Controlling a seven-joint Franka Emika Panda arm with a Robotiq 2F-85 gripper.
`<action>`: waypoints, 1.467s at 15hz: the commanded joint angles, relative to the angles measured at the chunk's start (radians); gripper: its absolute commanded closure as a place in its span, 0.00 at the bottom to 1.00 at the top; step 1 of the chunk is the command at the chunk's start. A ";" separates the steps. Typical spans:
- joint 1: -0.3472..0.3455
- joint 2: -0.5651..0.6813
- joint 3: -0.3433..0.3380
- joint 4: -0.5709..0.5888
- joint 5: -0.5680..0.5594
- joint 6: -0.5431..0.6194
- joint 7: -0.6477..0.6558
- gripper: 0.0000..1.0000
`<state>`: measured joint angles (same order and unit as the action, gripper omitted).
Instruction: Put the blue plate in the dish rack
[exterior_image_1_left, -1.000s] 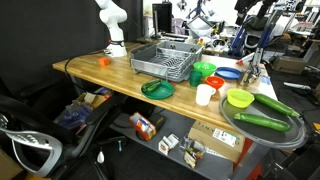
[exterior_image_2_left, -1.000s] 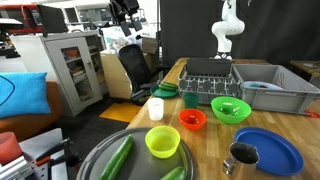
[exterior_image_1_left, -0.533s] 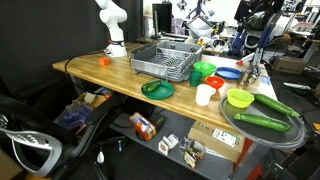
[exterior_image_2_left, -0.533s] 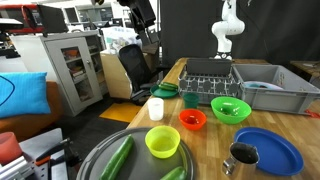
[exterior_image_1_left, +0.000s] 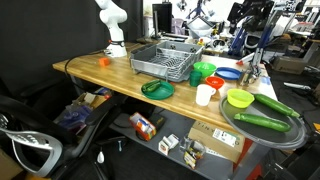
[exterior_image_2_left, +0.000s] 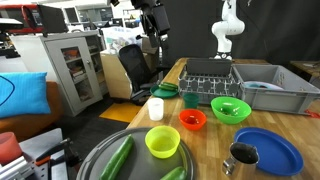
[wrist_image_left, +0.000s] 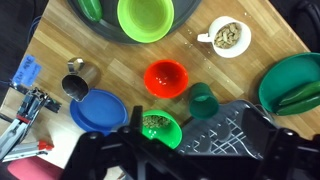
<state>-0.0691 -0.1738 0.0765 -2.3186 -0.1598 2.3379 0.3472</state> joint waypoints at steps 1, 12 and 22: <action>0.012 0.000 -0.012 0.001 -0.002 -0.002 0.001 0.00; 0.012 0.000 -0.013 0.001 -0.002 -0.002 0.001 0.00; 0.001 0.116 -0.061 0.083 0.039 0.058 -0.032 0.00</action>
<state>-0.0697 -0.1280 0.0404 -2.2947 -0.1615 2.3669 0.3146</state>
